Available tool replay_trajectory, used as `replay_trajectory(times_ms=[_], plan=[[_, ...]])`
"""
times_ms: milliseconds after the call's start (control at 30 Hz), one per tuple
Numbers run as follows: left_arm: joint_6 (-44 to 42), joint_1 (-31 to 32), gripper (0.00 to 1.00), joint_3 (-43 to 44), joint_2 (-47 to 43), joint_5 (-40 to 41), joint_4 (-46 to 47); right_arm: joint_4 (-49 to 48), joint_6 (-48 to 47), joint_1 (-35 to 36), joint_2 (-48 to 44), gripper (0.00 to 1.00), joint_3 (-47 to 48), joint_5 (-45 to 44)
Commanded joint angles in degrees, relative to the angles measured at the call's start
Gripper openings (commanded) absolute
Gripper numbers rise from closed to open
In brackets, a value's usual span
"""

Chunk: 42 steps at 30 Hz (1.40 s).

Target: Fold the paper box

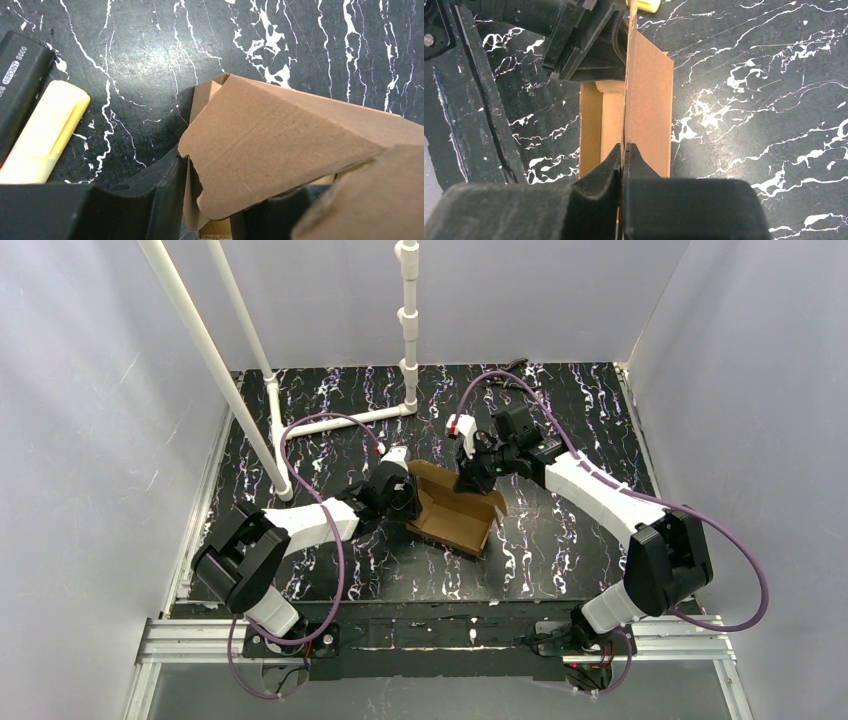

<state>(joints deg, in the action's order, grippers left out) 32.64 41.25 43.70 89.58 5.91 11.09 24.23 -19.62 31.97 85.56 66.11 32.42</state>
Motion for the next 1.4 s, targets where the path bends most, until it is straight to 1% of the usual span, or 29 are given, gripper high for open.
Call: replay_trajectory(times_ms=[0, 233, 267, 300, 367, 467, 567, 633, 700, 733, 767, 833, 967, 1067, 1233, 1367], plan=[[0.96, -0.21, 0.31, -1.69, 0.40, 1.92, -1.61, -1.63, 0.37, -0.24, 0.23, 0.01, 0.78, 2.82], [1.19, -0.23, 0.30, -1.60, 0.65, 2.04, -1.60, -1.64, 0.52, -0.32, 0.36, 0.01, 0.69, 3.24], [1.24, -0.23, 0.27, -1.50, 0.93, 1.94, -1.60, -1.64, 0.54, -0.39, 0.39, 0.01, 0.69, 3.30], [1.30, -0.26, 0.20, -1.39, 1.14, 1.77, -1.60, -1.67, 0.62, -0.38, 0.42, 0.01, 0.69, 3.38], [1.45, -0.22, 0.00, -1.31, 1.68, 1.58, -1.58, -1.64, 0.61, -0.49, 0.49, 0.01, 0.62, 3.35], [1.11, 0.14, 0.00, -1.63, 1.26, 2.45, -1.64, -1.66, 0.59, -0.59, 0.36, 0.01, 0.36, 3.30], [0.09, 1.21, 0.00, -2.04, -0.91, 6.09, -2.65, -1.56, 0.55, -0.59, 0.31, 0.01, 0.25, 3.42], [0.28, 2.12, 0.00, -1.67, -2.37, 9.06, -5.26, -1.55, 0.54, -0.59, 0.37, 0.01, 0.25, 3.97], [1.50, 3.15, 0.00, -0.14, -2.91, 12.62, -9.80, -1.55, 0.38, -0.59, 0.33, 0.01, 0.10, 4.92], [1.58, 3.82, 0.01, 0.19, -3.11, 13.33, -10.60, -1.55, 0.33, -0.57, 0.32, 0.01, -0.03, 5.33], [1.78, 4.39, 0.11, 0.13, -3.50, 13.63, -10.72, -1.63, 0.26, -0.59, 0.25, 0.01, -0.28, 5.56], [2.52, 5.07, 0.21, -0.61, -4.34, 13.73, -10.43, -1.93, 0.28, -0.59, 0.12, 0.01, -0.85, 5.50], [4.84, 5.25, 0.32, -3.28, -5.80, 13.94, -8.85, -3.21, 1.29, -0.67, -0.38, 0.01, -1.86, 4.14], [4.92, 5.24, 0.34, -4.75, -6.04, 13.56, -7.95, -4.37, 2.55, -0.89, -0.16, 0.03, -2.07, 1.74], [1.93, 5.47, 0.35, -4.45, -6.36, 13.56, -6.39, -5.52, 4.35, -1.36, 0.70, 0.04, -2.34, 1.35], [-0.33, 5.42, 0.35, -4.86, -7.10, 11.89, -3.65, -6.32, 5.63, -2.59, 0.45, 0.04, -2.21, 0.00]])
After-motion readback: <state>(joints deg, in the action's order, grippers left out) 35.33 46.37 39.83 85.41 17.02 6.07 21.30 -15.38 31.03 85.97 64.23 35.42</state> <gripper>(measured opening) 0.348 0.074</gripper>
